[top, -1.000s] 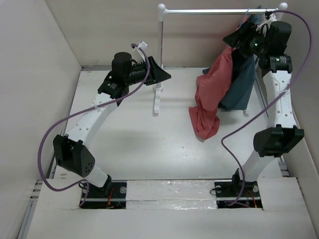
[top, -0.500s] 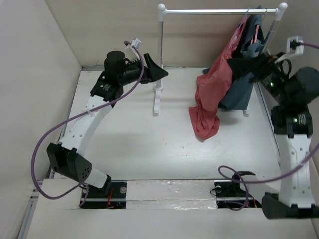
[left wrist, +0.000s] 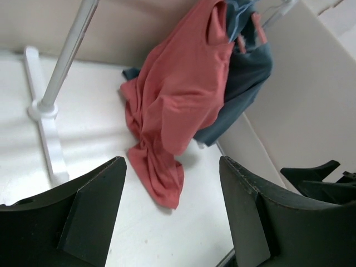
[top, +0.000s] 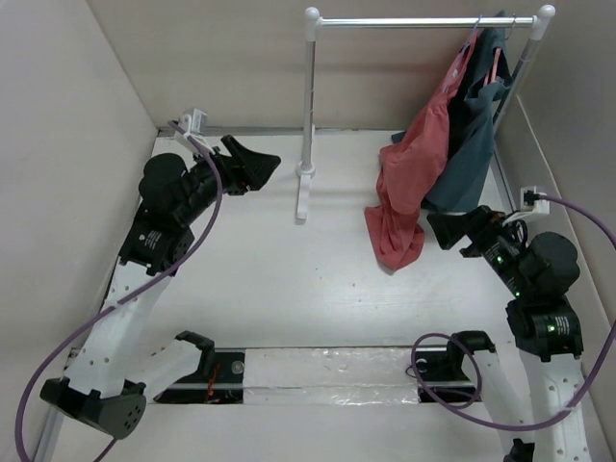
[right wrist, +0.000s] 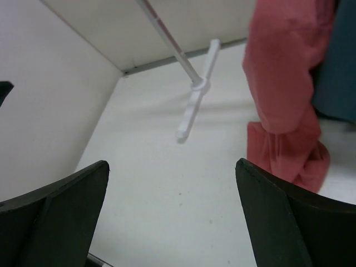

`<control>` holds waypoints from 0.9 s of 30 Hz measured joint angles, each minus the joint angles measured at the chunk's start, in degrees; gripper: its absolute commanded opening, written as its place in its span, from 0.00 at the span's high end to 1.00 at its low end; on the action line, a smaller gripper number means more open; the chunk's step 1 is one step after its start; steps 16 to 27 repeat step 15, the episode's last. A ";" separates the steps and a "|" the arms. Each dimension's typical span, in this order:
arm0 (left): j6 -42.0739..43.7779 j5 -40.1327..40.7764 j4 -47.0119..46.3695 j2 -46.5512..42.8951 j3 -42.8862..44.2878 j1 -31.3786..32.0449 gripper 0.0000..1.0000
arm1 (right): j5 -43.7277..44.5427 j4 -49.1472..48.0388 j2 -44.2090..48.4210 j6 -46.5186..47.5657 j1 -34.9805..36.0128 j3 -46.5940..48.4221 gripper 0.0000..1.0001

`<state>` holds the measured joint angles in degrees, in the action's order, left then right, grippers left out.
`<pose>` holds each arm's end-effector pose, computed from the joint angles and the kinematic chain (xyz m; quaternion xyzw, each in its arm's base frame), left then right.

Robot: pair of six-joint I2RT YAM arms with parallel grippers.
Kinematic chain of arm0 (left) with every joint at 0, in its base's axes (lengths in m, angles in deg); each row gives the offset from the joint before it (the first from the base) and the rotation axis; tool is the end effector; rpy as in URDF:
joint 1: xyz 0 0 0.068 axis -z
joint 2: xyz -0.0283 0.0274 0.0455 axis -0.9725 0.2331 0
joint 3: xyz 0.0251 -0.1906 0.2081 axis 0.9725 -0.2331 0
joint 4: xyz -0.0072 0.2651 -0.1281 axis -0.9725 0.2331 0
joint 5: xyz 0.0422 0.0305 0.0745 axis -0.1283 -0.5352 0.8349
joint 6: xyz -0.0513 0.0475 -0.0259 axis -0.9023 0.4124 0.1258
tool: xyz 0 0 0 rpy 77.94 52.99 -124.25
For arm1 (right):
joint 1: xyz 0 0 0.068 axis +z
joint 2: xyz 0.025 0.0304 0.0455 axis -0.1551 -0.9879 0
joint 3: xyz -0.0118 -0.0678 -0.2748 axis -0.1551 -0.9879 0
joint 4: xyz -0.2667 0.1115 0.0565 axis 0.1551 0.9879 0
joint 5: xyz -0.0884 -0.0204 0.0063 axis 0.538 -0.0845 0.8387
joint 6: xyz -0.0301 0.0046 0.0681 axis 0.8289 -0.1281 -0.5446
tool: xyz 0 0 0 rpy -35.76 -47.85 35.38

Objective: Place the t-shirt on the hanger
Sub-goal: Reset both arms

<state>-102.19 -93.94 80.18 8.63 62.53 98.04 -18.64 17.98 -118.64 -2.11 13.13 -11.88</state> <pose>0.2360 -0.1130 0.4942 0.0452 0.6624 -0.4278 0.6134 0.1362 0.0300 0.4195 0.0487 0.7141 0.3131 0.6242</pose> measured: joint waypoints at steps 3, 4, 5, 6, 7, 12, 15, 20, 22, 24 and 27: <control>-1.01 0.22 0.07 -0.61 -3.93 0.00 0.35 | 1.66 3.17 0.13 -0.17 0.00 -0.31 0.00; -1.42 0.15 0.04 -0.26 -4.70 0.00 0.36 | 1.66 3.61 -0.35 -0.15 0.00 -0.22 0.00; -1.77 0.04 0.09 0.63 -5.44 0.00 0.36 | 1.62 3.93 -1.05 -0.04 0.00 -0.07 0.00; -2.05 -0.04 0.13 1.40 -6.16 0.00 0.36 | 1.62 4.48 -2.03 0.11 0.00 0.24 0.00; -2.36 -0.20 0.39 1.95 -6.75 0.00 0.36 | 1.62 5.14 -3.17 0.26 0.00 0.55 0.00; -3.02 -0.70 1.07 2.12 -7.32 0.00 0.37 | 1.79 7.89 -5.84 0.17 0.00 0.68 0.00; -3.43 -1.16 1.07 1.42 -7.50 0.00 0.36 | 1.86 9.25 -5.60 -0.17 0.00 1.31 0.00; -3.43 -1.16 1.07 1.42 -7.50 0.00 0.36 | 1.86 9.25 -5.60 -0.17 0.00 1.31 0.00; -3.43 -1.16 1.07 1.42 -7.50 0.00 0.36 | 1.86 9.25 -5.60 -0.17 0.00 1.31 0.00; -3.43 -1.16 1.07 1.42 -7.50 0.00 0.36 | 1.86 9.25 -5.60 -0.17 0.00 1.31 0.00; -3.43 -1.16 1.07 1.42 -7.50 0.00 0.36 | 1.86 9.25 -5.60 -0.17 0.00 1.31 0.00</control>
